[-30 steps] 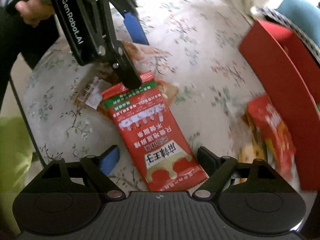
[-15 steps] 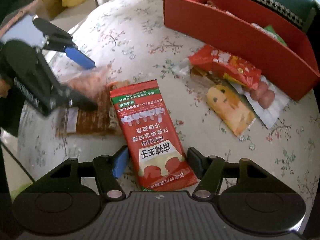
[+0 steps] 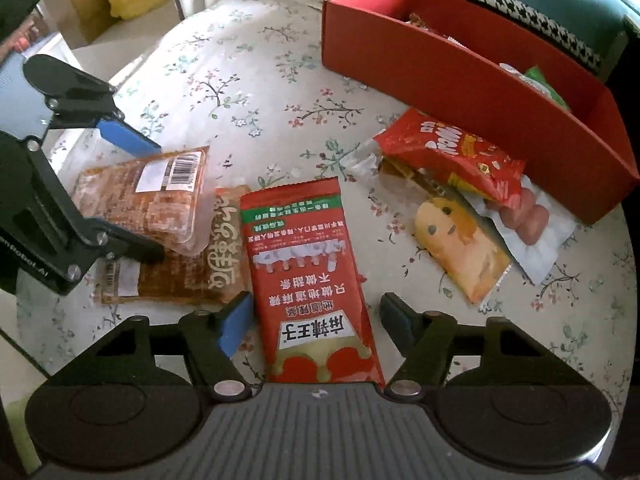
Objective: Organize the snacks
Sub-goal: 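Lift both held packets and carry them over the red box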
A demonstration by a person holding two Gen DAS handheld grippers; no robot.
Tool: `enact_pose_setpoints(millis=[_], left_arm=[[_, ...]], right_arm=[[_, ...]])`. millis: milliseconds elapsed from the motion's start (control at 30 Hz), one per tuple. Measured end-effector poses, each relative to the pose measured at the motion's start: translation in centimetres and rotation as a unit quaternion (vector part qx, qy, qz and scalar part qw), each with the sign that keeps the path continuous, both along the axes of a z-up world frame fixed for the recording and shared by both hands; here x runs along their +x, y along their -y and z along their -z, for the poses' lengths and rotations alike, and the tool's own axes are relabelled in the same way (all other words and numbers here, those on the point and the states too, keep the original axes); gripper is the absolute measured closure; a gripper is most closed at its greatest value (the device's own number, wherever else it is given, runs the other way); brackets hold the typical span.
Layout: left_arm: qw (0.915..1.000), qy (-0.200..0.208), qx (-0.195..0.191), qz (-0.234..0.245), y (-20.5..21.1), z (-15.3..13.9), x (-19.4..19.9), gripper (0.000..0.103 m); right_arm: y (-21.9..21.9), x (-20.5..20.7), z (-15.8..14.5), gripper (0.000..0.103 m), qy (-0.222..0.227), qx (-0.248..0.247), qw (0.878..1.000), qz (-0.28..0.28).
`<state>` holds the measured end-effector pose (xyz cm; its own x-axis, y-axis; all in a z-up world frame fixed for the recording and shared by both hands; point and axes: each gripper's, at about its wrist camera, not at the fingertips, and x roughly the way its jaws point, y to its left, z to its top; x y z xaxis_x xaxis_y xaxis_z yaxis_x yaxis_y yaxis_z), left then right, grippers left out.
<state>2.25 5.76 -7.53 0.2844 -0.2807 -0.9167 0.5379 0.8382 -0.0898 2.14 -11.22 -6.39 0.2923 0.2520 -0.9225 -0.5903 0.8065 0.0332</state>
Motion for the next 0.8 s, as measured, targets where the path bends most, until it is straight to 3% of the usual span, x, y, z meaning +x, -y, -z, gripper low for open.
enact_pose_setpoints(millis=[167,267,500,800], left_arm=[[0.9999,0.004,-0.007,-0.012,-0.3,-0.2,0.1,0.048],[0.9994,0.027,-0.007,-0.022,-0.4,-0.6,-0.2,0.054],[0.9958,0.055,-0.039,-0.062,-1.5,-1.9,0.1,0.055],[0.9847,0.109,-0.076,-0.113,-0.9,-4.4,1.4,0.055]], right_arm=[[0.9,0.9,-0.2,0.042,-0.010,0.017,0.999,0.030],[1.1,1.1,-0.4,0.045,-0.010,0.026,0.999,0.041],[1.9,1.6,-1.8,0.047,-0.003,0.067,0.995,0.078],[3.2,2.6,-5.6,0.047,0.063,0.119,0.981,0.140]])
